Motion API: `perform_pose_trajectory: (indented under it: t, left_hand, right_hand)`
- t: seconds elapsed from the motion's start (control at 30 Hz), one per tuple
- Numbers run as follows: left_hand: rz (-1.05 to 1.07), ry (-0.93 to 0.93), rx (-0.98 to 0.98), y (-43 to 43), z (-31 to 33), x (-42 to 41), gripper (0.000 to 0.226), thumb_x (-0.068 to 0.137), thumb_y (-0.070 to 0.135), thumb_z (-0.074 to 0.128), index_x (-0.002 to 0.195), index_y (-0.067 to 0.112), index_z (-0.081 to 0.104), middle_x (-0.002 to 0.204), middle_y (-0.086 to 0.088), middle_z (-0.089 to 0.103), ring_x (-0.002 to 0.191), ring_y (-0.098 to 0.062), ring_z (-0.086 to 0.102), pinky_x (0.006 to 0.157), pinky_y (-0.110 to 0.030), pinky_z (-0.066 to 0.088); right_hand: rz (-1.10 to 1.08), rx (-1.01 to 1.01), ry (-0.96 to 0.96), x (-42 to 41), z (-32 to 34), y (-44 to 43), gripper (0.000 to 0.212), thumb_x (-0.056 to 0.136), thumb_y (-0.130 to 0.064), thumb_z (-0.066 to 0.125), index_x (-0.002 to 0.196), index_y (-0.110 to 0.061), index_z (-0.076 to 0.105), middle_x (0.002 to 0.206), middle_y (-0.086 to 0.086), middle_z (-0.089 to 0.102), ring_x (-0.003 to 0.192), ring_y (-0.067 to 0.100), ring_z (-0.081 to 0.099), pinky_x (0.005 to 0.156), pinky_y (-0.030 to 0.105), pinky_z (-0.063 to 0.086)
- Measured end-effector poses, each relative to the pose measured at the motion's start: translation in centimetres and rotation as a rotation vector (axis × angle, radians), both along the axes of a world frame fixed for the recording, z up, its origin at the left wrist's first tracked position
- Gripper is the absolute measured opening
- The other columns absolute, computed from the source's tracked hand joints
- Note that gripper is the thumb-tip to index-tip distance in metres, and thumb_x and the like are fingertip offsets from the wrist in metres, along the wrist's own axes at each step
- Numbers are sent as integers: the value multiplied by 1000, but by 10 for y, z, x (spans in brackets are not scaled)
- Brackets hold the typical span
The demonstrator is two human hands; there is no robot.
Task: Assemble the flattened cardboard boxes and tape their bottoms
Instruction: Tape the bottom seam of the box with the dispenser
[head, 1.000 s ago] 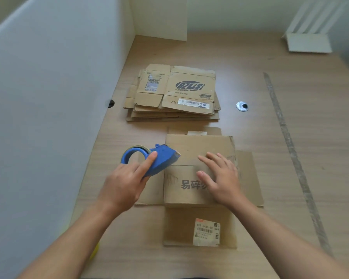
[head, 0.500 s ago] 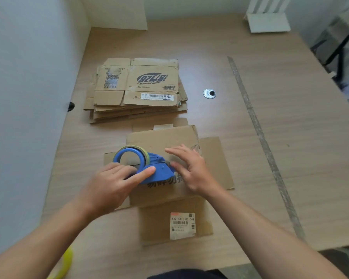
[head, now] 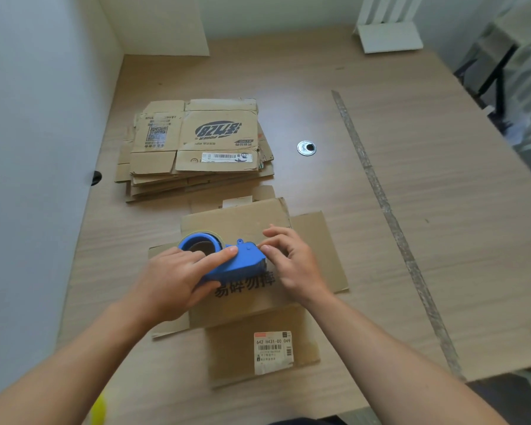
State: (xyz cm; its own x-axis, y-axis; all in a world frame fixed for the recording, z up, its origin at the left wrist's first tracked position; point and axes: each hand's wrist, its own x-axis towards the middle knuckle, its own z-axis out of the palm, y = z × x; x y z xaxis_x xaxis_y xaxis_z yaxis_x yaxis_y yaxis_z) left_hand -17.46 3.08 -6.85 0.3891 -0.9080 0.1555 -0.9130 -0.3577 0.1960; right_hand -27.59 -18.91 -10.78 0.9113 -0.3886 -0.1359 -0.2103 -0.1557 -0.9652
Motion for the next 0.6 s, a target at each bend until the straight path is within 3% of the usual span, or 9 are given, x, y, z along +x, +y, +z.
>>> perform_pose_trajectory:
  t: [0.13,0.27,0.43,0.53,0.6]
  left_hand:
    - [-12,11,29,-1,-2,2,58,88,45,44,144,34,37,75,10,64,62,-18,63,59,-31,53]
    - [-12,14,18,-4,0,1,58,87,46,43,144,35,37,78,11,65,64,-17,65,59,-32,53]
    - [-14,8,3,-5,3,0,60,86,43,53,144,35,36,77,11,65,64,-18,65,59,-32,53]
    - [-33,16,31,-9,1,2,76,81,30,77,143,38,34,82,9,68,68,-20,67,62,-33,53]
    - [-34,19,39,-12,2,2,85,76,27,85,143,39,33,84,9,70,70,-21,68,63,-33,52]
  right_hand:
    - [-59,105,-9,-2,1,-5,18,94,-12,67,81,-22,74,116,-20,60,125,-11,47,106,20,40]
    - [-103,139,-22,-2,-2,-4,14,94,-12,67,83,-15,75,110,-18,60,124,-10,50,104,18,42]
    - [-230,195,-51,-4,-3,-20,17,92,-9,68,78,-16,72,107,-10,61,109,-13,57,88,5,42]
    - [-243,218,-34,-9,-6,-26,17,92,-9,68,78,-17,72,111,-6,59,105,-8,59,91,10,44]
    - [-331,338,-47,-11,-8,-31,18,93,-6,66,77,-13,70,113,0,58,110,2,61,98,22,48]
